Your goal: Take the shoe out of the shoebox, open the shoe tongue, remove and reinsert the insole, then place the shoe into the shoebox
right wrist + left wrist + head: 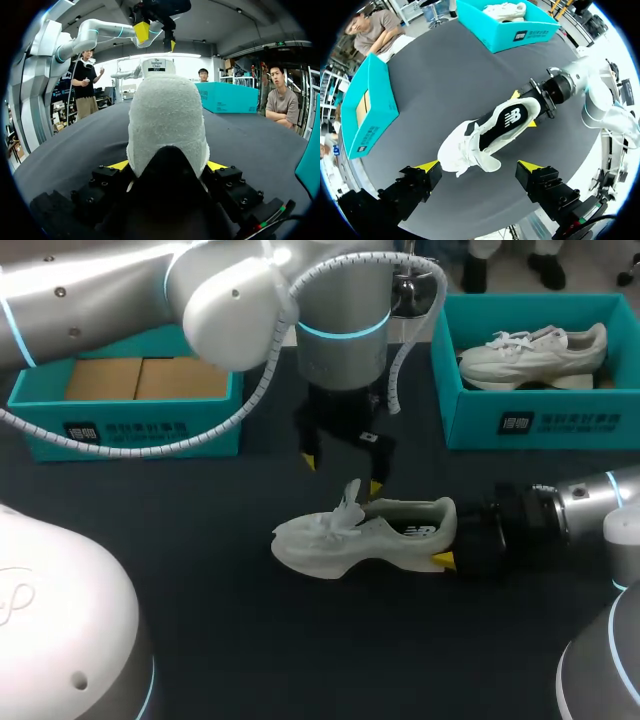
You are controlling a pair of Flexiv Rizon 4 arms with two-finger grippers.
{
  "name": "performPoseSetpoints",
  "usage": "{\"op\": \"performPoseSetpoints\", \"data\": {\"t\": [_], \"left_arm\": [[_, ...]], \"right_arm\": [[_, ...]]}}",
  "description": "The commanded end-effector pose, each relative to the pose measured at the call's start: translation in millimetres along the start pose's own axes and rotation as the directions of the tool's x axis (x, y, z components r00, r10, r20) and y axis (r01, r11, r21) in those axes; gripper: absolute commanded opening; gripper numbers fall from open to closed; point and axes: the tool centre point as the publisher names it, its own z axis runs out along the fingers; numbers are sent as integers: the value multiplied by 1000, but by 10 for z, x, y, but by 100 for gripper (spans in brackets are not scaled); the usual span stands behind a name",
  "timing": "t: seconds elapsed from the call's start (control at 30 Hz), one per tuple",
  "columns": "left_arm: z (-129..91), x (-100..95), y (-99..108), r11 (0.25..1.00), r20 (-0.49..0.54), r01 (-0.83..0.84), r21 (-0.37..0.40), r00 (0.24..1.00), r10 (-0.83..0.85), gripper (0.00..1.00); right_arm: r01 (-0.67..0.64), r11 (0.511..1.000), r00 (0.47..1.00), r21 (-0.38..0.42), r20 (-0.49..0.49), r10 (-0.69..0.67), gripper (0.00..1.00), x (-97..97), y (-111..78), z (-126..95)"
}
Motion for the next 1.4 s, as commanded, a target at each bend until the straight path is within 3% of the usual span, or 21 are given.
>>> {"op": "performPoseSetpoints", "data": {"t": [0.03,0.73,0.97,1.23,1.27,1.3,1.33,1.4], "left_arm": [[-96,69,-83,723,-50,-689,-54,725,687,100],[-103,87,-94,723,-36,-690,-42,724,689,100],[-61,294,-176,616,-23,-785,-69,619,785,100],[91,438,-247,571,-61,-819,-64,574,817,99],[111,450,-259,566,-74,-822,-59,569,819,47],[130,458,-270,564,-73,-824,-62,567,821,16],[150,467,-281,564,-71,-823,-64,567,821,0],[190,482,-300,555,-72,-829,-64,558,826,0]], "right_arm": [[0,1000,1000,1,1,0,0,5,-38,21],[0,1000,1000,1,1,0,0,5,-38,21],[0,1000,1000,1,1,0,0,5,-38,21],[0,1000,1000,1,1,0,0,5,-38,21],[0,1000,1000,1,1,0,0,5,-38,21],[0,1000,1000,1,1,0,0,5,-38,21],[0,1000,1000,1,1,0,0,5,-38,21],[0,1000,1000,1,1,0,0,5,-38,21]]}}
